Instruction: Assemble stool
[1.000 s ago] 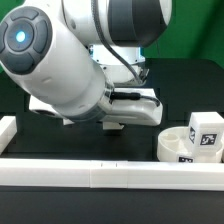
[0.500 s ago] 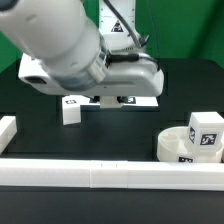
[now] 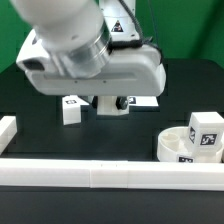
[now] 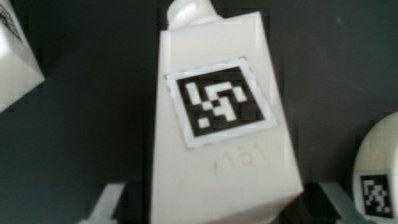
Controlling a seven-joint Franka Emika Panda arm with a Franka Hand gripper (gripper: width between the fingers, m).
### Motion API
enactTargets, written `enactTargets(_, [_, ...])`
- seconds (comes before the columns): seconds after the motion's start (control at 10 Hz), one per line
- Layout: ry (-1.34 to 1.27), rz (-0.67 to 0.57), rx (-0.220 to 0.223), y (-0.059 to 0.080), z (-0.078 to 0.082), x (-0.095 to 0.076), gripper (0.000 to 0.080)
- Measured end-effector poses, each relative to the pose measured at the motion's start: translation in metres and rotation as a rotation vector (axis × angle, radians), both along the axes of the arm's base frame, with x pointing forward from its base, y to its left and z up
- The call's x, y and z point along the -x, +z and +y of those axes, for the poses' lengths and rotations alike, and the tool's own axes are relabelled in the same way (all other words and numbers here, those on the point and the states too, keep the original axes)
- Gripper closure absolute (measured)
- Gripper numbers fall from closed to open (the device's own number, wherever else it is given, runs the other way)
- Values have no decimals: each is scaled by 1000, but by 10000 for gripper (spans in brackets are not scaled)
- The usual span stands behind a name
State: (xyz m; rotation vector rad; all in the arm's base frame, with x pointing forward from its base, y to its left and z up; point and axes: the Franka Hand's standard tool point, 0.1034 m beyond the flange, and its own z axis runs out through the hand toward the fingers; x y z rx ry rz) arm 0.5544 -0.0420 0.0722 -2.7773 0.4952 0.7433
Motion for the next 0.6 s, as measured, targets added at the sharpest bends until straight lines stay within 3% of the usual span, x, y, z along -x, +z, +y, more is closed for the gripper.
enactTargets(0.1, [-12, -83, 28, 12, 0, -12, 475])
enactTargets(0.3, [-26, -172, 49, 38, 1, -18, 474])
enactTargets(0.6, [-57, -367, 105, 80, 3, -48, 474])
